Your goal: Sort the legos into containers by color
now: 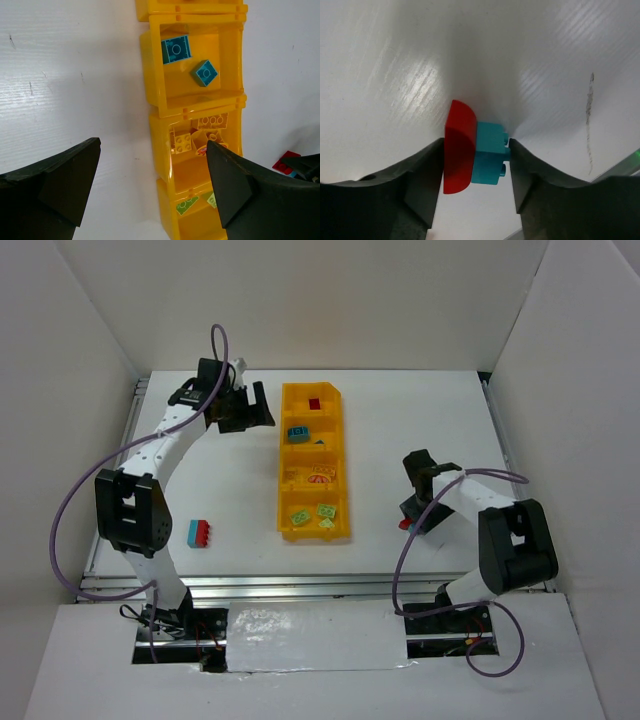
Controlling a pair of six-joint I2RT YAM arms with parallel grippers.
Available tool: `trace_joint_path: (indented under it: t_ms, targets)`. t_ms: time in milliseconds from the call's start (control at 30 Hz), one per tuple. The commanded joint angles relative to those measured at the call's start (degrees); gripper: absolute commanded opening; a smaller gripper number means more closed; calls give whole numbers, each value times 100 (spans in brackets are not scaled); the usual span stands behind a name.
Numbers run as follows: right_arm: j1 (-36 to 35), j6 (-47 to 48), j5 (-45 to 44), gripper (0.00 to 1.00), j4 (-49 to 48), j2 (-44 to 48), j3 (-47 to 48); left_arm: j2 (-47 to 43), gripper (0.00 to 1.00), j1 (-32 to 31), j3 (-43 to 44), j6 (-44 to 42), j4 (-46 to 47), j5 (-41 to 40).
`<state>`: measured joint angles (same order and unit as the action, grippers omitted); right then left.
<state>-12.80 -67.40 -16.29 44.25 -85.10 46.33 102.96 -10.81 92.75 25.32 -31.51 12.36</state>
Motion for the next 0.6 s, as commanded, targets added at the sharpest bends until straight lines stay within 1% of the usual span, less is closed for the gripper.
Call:
trace_joint_path:
  t_ms: [0, 33, 100, 133, 167, 200, 333, 400, 433, 467, 500, 533, 567]
  targets:
    - [84, 51, -129, 55, -233, 38, -1, -215, 100, 0, 182, -168, 119, 118]
    - [84, 121, -120, 52, -250, 46, -1, -215, 100, 0, 199, -177, 110, 91]
    - [76, 200, -128, 31, -311, 55, 17, -189, 100, 0, 261, -194, 66, 56]
    - [93, 270, -172, 2, -312, 81, 26, -171, 100, 0, 287, -194, 48, 56]
    - [93, 306, -207, 0, -286, 90, 104, -145, 100, 0, 322, -194, 31, 56]
    - [76, 393, -216, 0, -294, 116, 174, -136, 100, 0, 401, -194, -22, 65]
    - [-82, 1324, -85, 0, -382, 362, 780, 101, 100, -18, 937, -142, -469, 292]
    - [-187, 1614, -49, 0, -163, 258, 1464, 260, 100, -97, 1245, -150, -637, 503]
    - [-223, 1659, -84, 0, -40, 187, 1711, 286, 100, -158, 1289, -150, -690, 800]
    - [-241, 1686, -102, 0, 222, 100, 2235, 295, 100, -280, 1298, -159, -655, 977]
    - [-293, 1677, -119, 0, 381, -66, 2510, 295, 99, -342, 1281, -150, -611, 1162]
    - [-320, 1677, -137, 0, 504, -146, 3018, 295, 100, -413, 1272, -159, -498, 1598]
    - [-355, 1668, -146, 0, 741, -226, 3249, 321, 99, -561, 1246, -176, -427, 1846]
